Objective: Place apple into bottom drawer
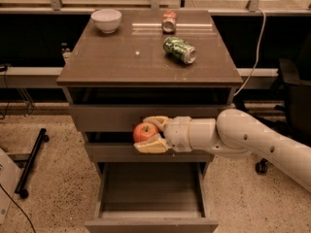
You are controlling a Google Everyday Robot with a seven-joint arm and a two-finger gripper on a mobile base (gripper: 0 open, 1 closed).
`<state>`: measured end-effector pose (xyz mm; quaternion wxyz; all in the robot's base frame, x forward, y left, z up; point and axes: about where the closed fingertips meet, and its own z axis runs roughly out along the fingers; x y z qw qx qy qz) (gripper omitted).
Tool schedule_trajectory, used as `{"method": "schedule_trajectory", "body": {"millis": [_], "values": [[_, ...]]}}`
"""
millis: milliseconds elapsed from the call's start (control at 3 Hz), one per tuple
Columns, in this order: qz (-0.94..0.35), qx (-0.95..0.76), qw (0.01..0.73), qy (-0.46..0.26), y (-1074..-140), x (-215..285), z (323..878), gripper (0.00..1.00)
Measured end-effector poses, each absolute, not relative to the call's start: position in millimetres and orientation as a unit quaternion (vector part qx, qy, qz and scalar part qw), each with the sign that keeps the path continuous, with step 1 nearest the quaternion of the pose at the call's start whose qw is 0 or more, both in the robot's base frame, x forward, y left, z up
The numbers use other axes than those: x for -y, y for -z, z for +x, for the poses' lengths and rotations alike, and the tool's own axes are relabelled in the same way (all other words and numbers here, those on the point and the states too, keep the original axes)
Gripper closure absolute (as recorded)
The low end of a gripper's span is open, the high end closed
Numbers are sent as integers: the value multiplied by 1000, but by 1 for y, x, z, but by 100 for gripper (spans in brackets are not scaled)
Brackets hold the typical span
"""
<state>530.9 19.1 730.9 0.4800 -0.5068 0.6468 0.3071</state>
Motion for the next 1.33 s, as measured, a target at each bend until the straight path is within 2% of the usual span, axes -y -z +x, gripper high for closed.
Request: {"method": "schedule_trajectory", "body": {"millis": [333, 1333], "values": [[-470, -672, 479, -312, -680, -9, 549, 100], [-506, -672, 466, -273, -662, -5, 535, 100]]}}
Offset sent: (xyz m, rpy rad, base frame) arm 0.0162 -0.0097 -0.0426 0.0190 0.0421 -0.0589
